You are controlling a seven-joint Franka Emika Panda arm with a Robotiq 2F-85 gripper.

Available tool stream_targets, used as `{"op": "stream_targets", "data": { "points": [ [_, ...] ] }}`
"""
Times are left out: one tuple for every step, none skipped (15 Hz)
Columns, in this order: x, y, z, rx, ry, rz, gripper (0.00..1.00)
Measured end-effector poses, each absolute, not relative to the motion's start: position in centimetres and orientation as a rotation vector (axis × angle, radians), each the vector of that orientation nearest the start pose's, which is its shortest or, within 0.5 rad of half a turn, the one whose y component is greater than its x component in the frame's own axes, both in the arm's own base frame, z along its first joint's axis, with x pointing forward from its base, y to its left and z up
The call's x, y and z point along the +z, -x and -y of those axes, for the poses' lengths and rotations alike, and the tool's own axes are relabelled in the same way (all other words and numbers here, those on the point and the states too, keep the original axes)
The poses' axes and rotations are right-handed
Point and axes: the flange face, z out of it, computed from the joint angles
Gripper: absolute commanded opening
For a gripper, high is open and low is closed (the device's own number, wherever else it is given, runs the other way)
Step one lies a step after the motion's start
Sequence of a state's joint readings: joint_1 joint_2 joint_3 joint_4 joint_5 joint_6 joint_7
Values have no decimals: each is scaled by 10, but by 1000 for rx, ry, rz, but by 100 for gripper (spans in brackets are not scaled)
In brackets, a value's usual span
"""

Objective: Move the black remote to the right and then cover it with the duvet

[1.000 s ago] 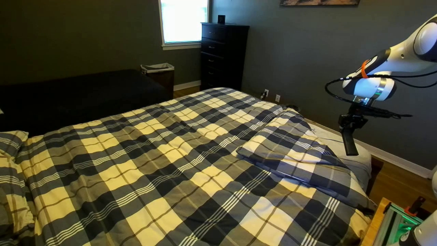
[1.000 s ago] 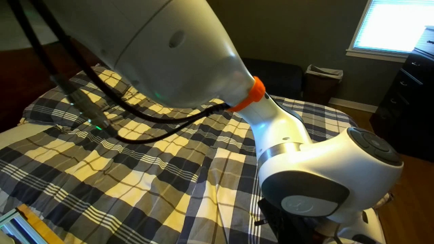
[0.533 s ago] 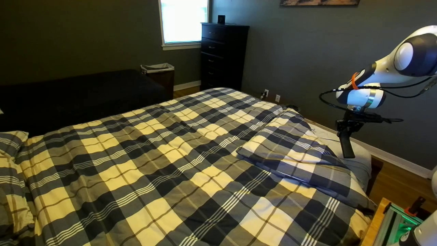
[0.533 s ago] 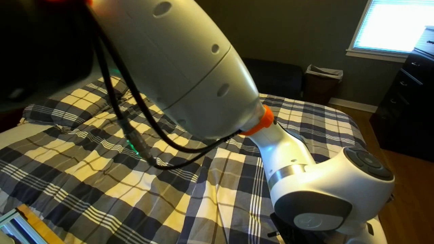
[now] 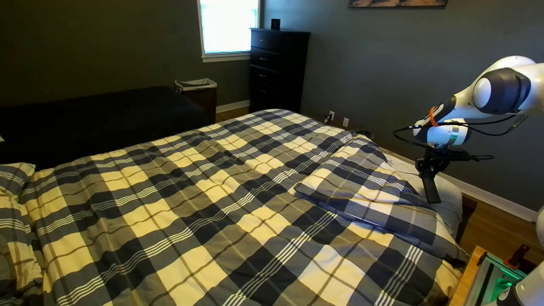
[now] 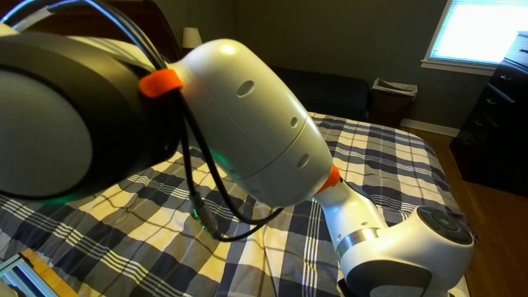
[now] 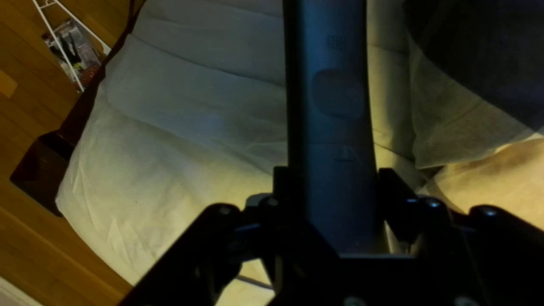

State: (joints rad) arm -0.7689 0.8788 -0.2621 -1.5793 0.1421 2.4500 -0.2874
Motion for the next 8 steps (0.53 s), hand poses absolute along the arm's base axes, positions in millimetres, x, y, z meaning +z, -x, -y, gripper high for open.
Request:
{"op": "stream_targets", "data": {
  "points": [
    [128,-378,586,83,3015,-1210,29],
    [123,-380,588,85,3016,-1219,29],
    [119,-382,591,85,3015,-1230,29],
    [114,-384,592,83,3015,-1239,29],
    [111,-386,594,80,3013,-1252,42],
    [108,-389,596,74,3013,-1262,79],
    [106,-392,597,69,3011,-1273,78],
    [105,-394,598,64,3011,-1280,81]
  ]
}}
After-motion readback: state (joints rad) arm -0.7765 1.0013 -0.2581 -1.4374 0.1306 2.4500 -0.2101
